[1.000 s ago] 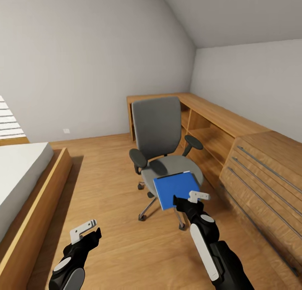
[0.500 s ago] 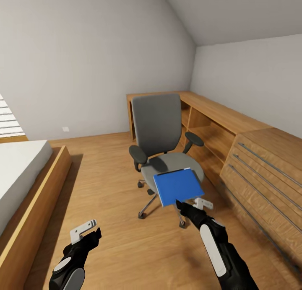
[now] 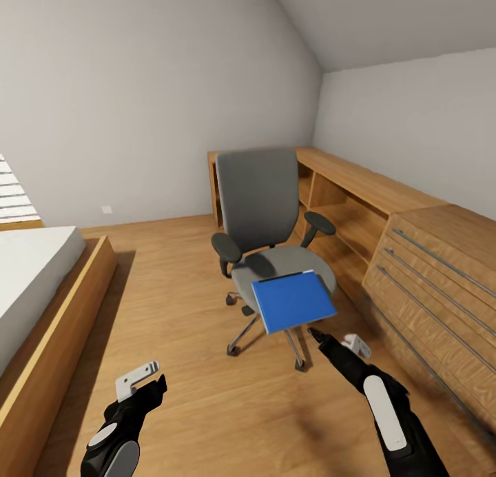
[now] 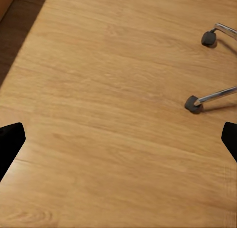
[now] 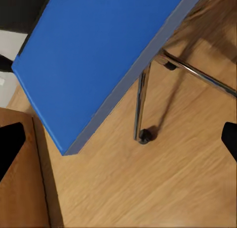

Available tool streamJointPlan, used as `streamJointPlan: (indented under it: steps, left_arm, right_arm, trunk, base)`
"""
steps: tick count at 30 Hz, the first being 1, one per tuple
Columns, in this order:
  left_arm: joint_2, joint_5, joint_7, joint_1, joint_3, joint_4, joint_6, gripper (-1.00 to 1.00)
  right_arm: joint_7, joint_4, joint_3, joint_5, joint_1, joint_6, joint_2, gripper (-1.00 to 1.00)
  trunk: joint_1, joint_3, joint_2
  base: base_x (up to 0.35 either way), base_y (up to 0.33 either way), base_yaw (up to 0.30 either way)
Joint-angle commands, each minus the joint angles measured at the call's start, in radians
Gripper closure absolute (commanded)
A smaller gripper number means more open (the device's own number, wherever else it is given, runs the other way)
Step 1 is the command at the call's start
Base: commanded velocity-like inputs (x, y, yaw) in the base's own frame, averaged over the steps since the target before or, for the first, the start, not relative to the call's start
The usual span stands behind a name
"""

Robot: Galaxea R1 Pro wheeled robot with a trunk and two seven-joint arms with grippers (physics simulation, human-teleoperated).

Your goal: In the bedroom, organize the workspace by keeping the computer under the desk, ensuring the monitor is on the desk, placing the keyboard on the desk next to the monitor, placing the mouse on the desk next to the keyboard, moving the folder from the swivel chair onto the desk next to the mouse, stacking the notebook on top of the folder with the pen on top of the notebook, and positioning the swivel chair next to the desk.

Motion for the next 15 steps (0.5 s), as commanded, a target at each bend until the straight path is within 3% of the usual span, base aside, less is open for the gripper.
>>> streamJointPlan:
  steps: [1, 6, 9, 15]
  left_arm:
    - [0.001, 0.006, 0.008, -0.001, -0.002, -0.002, 0.003, -1.00]
    - [0.001, 0.006, 0.008, -0.001, -0.002, -0.001, 0.003, -1.00]
    - [0.001, 0.006, 0.008, -0.001, -0.002, -0.001, 0.003, -1.00]
    - [0.000, 0.006, 0.008, -0.001, -0.003, -0.001, 0.004, -1.00]
  right_arm:
    - [0.020, 0.005, -0.015, -0.024, -0.001, 0.007, -0.004, -1.00]
    - [0.083, 0.048, -0.048, -0.128, -0.001, 0.008, -0.029, -1.00]
    - [0.098, 0.062, -0.055, -0.161, -0.001, 0.008, -0.037, -1.00]
    - [0.113, 0.080, -0.066, -0.185, -0.001, 0.006, -0.041, -1.00]
  trunk:
    - [0.004, -0.004, -0.008]
    - [0.023, -0.020, -0.043]
    - [0.034, -0.029, -0.064]
    - [0.057, -0.048, -0.106]
  base:
    - [0.000, 0.000, 0.000]
    - [0.000, 0.000, 0.000]
    - [0.000, 0.000, 0.000]
    - [0.000, 0.000, 0.000]
